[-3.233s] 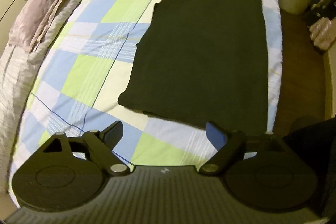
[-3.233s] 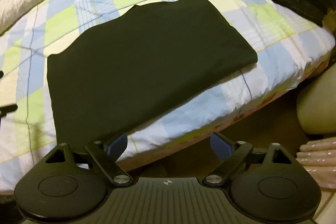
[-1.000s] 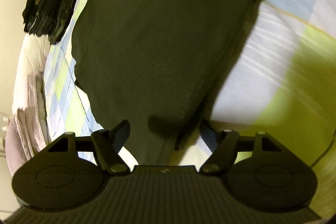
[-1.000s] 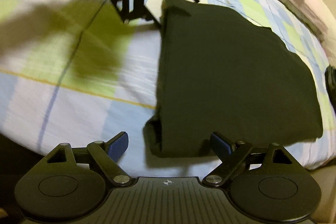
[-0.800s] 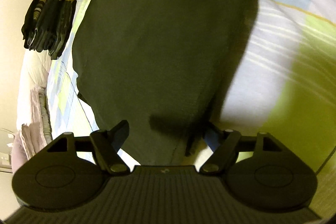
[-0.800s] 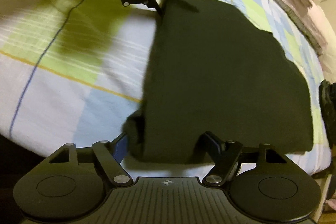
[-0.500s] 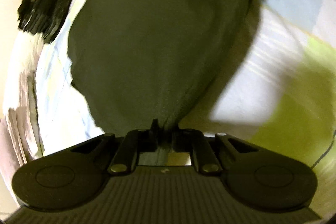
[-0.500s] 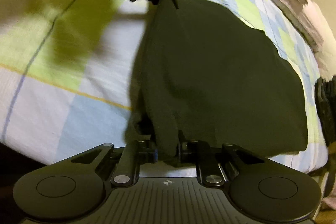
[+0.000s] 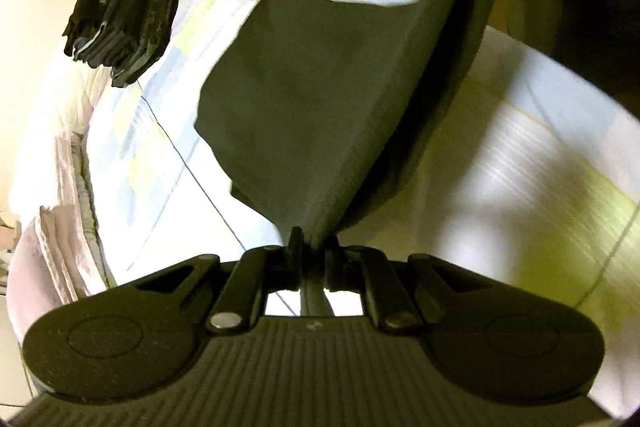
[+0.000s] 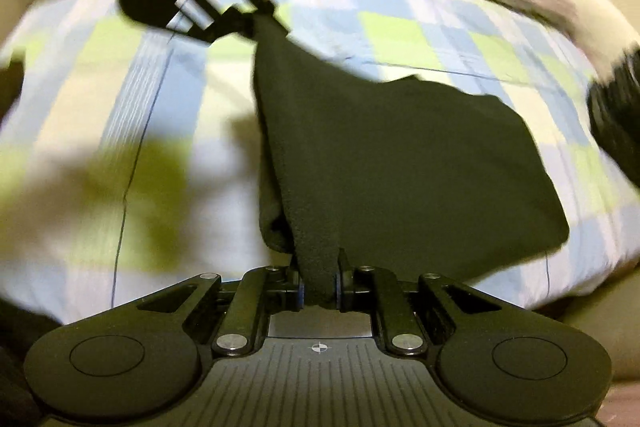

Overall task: Fold clothes
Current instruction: 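Grasp the folded shirt edge with both grippers and lift it up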

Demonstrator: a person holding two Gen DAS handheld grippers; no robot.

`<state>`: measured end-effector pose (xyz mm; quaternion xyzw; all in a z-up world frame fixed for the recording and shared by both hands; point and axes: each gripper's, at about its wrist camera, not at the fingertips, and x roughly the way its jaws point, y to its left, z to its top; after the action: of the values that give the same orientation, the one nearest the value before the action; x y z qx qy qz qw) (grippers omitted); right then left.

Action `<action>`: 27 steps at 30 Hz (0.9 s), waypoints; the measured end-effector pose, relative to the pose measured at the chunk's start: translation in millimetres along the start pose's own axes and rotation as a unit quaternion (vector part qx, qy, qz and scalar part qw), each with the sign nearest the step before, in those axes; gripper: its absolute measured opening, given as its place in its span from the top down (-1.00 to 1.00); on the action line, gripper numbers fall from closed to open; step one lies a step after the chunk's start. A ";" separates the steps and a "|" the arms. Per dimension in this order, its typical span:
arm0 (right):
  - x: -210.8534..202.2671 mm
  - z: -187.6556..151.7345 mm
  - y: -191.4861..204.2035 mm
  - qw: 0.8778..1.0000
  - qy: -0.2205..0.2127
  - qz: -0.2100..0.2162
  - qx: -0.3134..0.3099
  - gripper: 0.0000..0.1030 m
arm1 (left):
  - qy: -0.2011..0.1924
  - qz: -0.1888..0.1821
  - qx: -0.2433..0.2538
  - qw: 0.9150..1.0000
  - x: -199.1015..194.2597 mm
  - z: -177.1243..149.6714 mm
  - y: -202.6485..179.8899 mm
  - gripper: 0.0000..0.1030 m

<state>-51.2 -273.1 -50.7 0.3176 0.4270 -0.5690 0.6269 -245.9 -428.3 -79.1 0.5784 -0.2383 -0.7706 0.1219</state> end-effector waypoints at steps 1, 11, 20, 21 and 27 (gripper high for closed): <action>-3.8 6.5 -17.4 1.000 -0.006 0.006 0.017 0.78 | 0.001 0.000 0.005 1.000 3.4 8.6 13.5 0.85; 20.7 47.6 -235.1 0.982 -0.050 0.080 0.165 0.78 | 0.027 -0.069 0.000 0.997 116.4 102.7 157.8 0.83; 117.7 20.9 -409.2 0.935 -0.014 0.150 0.320 0.78 | 0.048 -0.153 -0.025 0.987 266.3 152.0 216.1 0.78; 126.1 17.2 -419.1 0.932 -0.011 0.153 0.328 0.78 | 0.049 -0.159 -0.029 0.986 278.7 153.7 218.6 0.76; 159.1 -7.2 -446.7 0.903 -0.007 0.171 0.393 0.77 | 0.055 -0.180 -0.099 0.977 319.6 139.9 232.6 0.42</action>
<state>-494.2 -404.4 -157.3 0.6024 0.1036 -0.5772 0.5415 -495.4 -744.1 -196.8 0.6383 -0.0460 -0.7668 0.0508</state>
